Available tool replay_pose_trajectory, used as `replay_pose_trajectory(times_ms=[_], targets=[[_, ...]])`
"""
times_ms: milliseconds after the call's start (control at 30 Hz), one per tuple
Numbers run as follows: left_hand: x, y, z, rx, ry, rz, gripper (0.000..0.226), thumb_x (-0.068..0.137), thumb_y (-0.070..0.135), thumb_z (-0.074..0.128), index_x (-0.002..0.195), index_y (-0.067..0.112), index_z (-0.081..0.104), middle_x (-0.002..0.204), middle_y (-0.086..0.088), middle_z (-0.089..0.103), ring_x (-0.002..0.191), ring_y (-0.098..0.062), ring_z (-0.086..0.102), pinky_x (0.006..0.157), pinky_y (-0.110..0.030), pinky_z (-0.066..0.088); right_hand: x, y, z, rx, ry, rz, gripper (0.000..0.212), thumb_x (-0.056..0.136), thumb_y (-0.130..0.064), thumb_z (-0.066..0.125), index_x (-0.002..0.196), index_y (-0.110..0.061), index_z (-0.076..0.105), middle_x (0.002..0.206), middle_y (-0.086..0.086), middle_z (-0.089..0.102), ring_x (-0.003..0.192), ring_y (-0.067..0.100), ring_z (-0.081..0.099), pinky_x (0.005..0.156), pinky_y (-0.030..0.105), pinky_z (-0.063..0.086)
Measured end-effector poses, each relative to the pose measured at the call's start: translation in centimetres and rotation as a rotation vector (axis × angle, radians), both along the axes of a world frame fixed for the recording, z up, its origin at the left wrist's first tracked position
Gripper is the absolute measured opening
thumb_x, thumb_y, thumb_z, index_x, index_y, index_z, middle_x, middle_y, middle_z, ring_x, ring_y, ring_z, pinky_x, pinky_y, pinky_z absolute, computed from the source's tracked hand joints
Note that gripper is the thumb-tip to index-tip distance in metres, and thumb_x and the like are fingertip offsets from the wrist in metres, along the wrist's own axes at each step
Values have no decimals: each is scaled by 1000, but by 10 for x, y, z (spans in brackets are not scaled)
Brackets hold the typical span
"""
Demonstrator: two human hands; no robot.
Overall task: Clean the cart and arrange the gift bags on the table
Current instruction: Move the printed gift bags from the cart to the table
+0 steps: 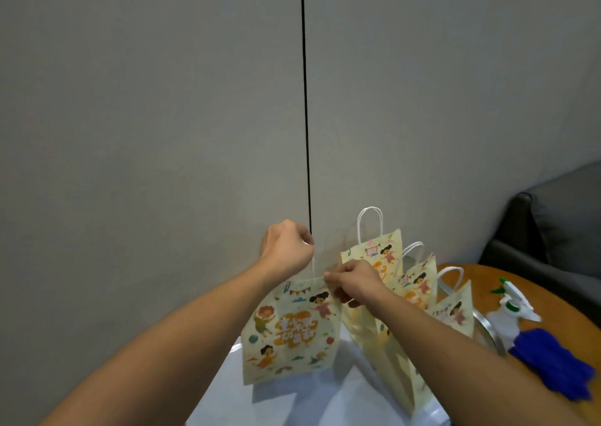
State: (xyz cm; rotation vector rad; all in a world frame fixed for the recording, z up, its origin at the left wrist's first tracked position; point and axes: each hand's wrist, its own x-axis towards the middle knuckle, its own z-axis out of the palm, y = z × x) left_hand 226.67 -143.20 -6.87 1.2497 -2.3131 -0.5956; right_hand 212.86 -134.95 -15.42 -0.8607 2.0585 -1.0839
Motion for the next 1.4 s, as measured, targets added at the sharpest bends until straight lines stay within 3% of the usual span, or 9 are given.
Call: replay_pose_trajectory(times_ms=[167, 367, 600, 700, 800, 867, 967, 1133, 1400], targets=[[8, 39, 16, -48, 79, -112, 28, 80, 3, 59, 79, 28, 70, 89, 6, 64, 86, -18, 60, 69, -31, 52, 24, 44, 16, -12, 82, -112, 27, 88, -41, 73, 87, -14, 71, 80, 6, 75, 75, 25, 74, 63, 38, 61], [-11, 97, 52, -98, 249, -231, 26, 76, 3, 63, 76, 29, 65, 66, 4, 61, 64, -15, 59, 60, -30, 53, 15, 107, 53, -95, 105, -231, 25, 87, -42, 72, 91, -17, 72, 84, 6, 75, 77, 24, 74, 66, 40, 64], [-63, 181, 130, -224, 479, -411, 25, 70, 2, 60, 74, 26, 65, 60, 6, 53, 62, -13, 50, 58, -26, 35, -21, 206, 117, -422, 74, -367, 33, 90, -38, 74, 106, -10, 67, 86, 7, 73, 75, 20, 71, 68, 38, 60], [-93, 233, 157, -269, 550, -507, 27, 70, 0, 60, 73, 26, 64, 60, 8, 51, 62, -12, 47, 56, -26, 34, -44, 263, 140, -524, 89, -436, 43, 87, -39, 78, 105, -1, 67, 79, 12, 73, 68, 23, 72, 64, 38, 61], [-125, 292, 177, -302, 589, -610, 26, 73, -1, 61, 76, 25, 64, 61, 12, 48, 60, -6, 44, 55, -20, 29, -70, 328, 155, -573, 130, -479, 41, 85, -39, 78, 99, -2, 69, 89, 17, 75, 81, 31, 74, 71, 45, 63], [-148, 334, 185, -307, 604, -670, 26, 73, 0, 61, 75, 26, 63, 60, 12, 48, 61, -7, 44, 56, -20, 29, -87, 376, 159, -618, 149, -524, 37, 86, -37, 78, 97, -2, 70, 84, 11, 74, 77, 25, 73, 65, 38, 62], [-184, 398, 186, -285, 611, -752, 28, 72, 0, 62, 73, 28, 61, 61, 10, 51, 63, -12, 47, 57, -24, 32, -111, 449, 156, -629, 182, -609, 32, 89, -36, 75, 96, -6, 71, 84, 6, 74, 75, 19, 72, 64, 29, 57], [-245, 508, 159, -232, 534, -927, 23, 77, 9, 72, 73, 29, 62, 67, 11, 57, 71, -15, 55, 59, -27, 39, -142, 580, 133, -541, 222, -822, 31, 88, -40, 74, 94, -9, 72, 88, 7, 76, 84, 25, 74, 76, 44, 60], [-299, 713, 87, -331, 293, -1349, 23, 85, 38, 70, 69, 26, 59, 65, 8, 55, 69, -17, 52, 63, -29, 35, -133, 805, 66, -378, 126, -1224, 43, 83, -42, 80, 86, -3, 64, 78, 14, 69, 71, 26, 68, 67, 38, 58]])
